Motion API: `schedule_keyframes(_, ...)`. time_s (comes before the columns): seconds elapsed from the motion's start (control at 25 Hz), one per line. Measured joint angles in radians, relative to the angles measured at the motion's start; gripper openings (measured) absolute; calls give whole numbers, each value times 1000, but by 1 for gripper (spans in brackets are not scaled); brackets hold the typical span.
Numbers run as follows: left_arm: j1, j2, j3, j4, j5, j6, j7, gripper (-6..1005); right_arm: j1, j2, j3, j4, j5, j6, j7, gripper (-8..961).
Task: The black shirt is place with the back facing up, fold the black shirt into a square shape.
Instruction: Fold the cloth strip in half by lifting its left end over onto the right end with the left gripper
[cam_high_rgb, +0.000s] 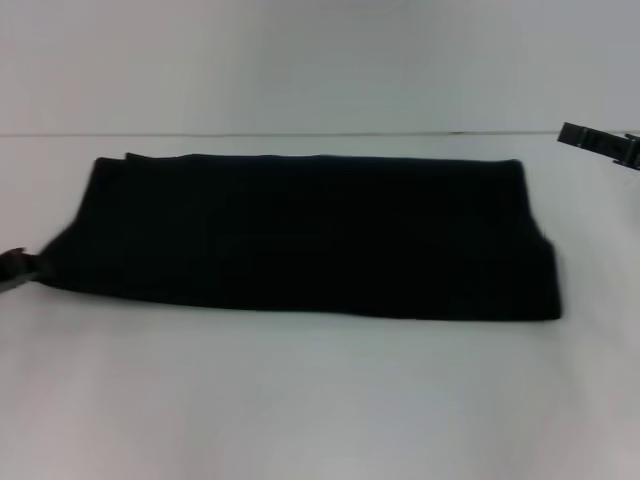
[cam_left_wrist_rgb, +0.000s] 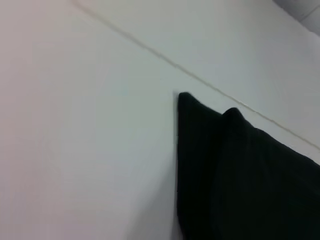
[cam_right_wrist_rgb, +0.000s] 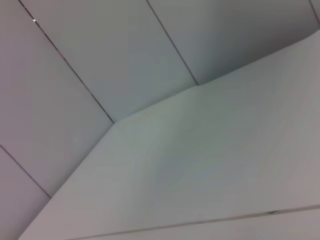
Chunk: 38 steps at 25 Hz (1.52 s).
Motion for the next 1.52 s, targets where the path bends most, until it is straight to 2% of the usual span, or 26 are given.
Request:
schedule_keyframes(0.04, 9, -2, 0, 14, 0, 0, 13, 24, 6, 11, 0, 1, 2, 17, -8, 694)
schedule_keyframes(0.08, 23, -5, 0, 41, 2, -2, 32, 24, 6, 11, 0, 1, 2, 17, -8, 694)
schedule_keyframes(0.24, 78, -6, 0, 127, 6, 1, 66, 24, 17, 34, 0, 4, 18, 50, -28, 693)
schedule_keyframes(0.4, 121, -2, -4, 185, 13, 7, 73, 24, 30, 43, -2, 5, 25, 81, -34, 693)
schedule_keyframes(0.56, 130, 1, -26, 208, 17, 30, 75, 25, 39, 47, -1, 5, 25, 85, -39, 692)
schedule_keyframes(0.8, 71, 12, -20, 217, 4, 97, 77, 25, 43, 46, 0, 3, 26, 92, -52, 691)
schedule_keyframes(0.96, -21, 22, 11, 211, -50, 209, 73, 24, 43, 42, 2, -5, 26, 99, -63, 690)
schedule_keyframes(1.04, -73, 19, 46, 209, -93, 272, 64, 24, 43, 38, 1, -7, 26, 101, -71, 690)
schedule_keyframes(1.08, -73, 19, 46, 209, -93, 272, 64, 25, 43, 36, 0, -8, 26, 101, -76, 690)
schedule_keyframes(1.12, -147, -4, 115, 189, -151, 333, 49, 25, 43, 35, -1, -8, 26, 99, -78, 690)
schedule_keyframes(1.16, -153, -6, 121, 187, -156, 337, 47, 25, 41, 33, -2, -9, 26, 98, -81, 690)
schedule_keyframes(1.28, -226, -59, 210, 108, -207, 343, 41, 26, 33, 23, -3, -9, 26, 93, -85, 689)
schedule_keyframes(1.44, -263, -120, 260, -18, -290, 313, 79, 27, 14, 8, -4, -9, 23, 80, -85, 689)
schedule_keyframes(1.52, -269, -131, 283, -134, -371, 279, 141, 31, 7, 3, -4, -9, 23, 78, -85, 688)
